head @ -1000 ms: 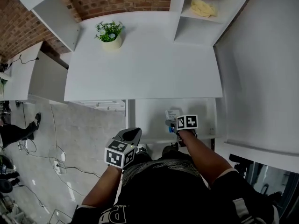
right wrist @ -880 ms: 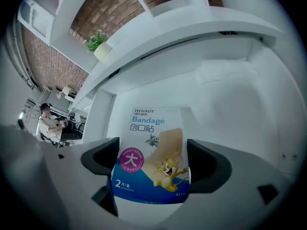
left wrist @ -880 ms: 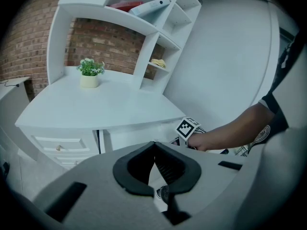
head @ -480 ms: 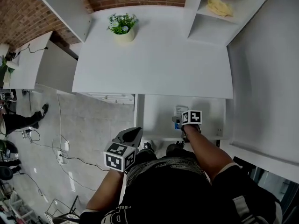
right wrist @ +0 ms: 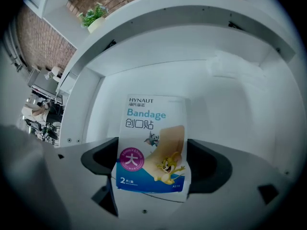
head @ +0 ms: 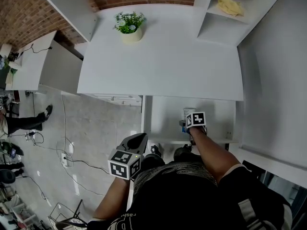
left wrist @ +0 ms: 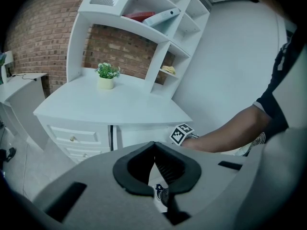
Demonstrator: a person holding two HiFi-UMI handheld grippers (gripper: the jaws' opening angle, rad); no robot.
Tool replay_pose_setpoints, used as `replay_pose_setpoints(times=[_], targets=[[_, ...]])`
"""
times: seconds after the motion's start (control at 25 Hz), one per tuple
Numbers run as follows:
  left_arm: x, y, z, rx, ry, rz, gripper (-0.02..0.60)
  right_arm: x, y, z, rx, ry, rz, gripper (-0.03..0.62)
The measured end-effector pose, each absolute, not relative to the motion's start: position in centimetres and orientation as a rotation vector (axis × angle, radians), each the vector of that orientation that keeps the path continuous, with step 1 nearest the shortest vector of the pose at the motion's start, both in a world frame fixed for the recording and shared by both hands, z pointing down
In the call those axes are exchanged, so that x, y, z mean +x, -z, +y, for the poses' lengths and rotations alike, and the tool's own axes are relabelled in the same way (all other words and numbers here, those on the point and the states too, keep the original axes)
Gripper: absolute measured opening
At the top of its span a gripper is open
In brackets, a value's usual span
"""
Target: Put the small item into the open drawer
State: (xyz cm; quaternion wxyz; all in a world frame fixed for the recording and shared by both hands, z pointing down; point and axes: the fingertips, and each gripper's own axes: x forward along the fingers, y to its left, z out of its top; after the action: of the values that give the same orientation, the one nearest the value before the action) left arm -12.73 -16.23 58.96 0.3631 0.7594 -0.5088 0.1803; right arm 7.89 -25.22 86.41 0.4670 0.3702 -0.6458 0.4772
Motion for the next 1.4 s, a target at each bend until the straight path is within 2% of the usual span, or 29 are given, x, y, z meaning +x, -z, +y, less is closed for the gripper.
replay_pose_setpoints(times=[0.44,0.76,0.8,0.84,0.96,1.08,1.4], targets=[[-13.2,-58.3,-16.3,2.017,-0.459,-1.254,0.015,8.0,-84.2,-25.1,0.946,-1.192,-1.606,0.420],[-11.9,-57.6,-18.0,2.134,-0.457,-1.150,0.015,7.0,-77.4,-25.5,1.010,-1.102,-1.811,0.409],[-11.8,-57.4,-18.3,2.152,-0.454,-1.143,0.015,6.8,-76.0,-25.5,1.026,-1.061,-1.853,0.352],[-11.8,-57.1,-18.6,2.169,-0.451,-1.134,0.015,6.6,-74.5,-25.5,1.045,-1.019,-1.895,0.265],[-11.5,-56.3,-19.4,2.226,-0.456,-1.088,0.015,6.0,-70.0,-25.0,1.106,-0.927,-2.018,0.126],[-11.0,-54.9,-19.8,2.293,-0.450,-1.036,0.015,4.7,-65.3,-23.7,1.147,-0.945,-2.167,0.013],[-7.4,-52.1,-18.1,2.440,-0.427,-0.851,0.015,2.7,-57.7,-18.8,1.152,-0.905,-2.370,0.004]])
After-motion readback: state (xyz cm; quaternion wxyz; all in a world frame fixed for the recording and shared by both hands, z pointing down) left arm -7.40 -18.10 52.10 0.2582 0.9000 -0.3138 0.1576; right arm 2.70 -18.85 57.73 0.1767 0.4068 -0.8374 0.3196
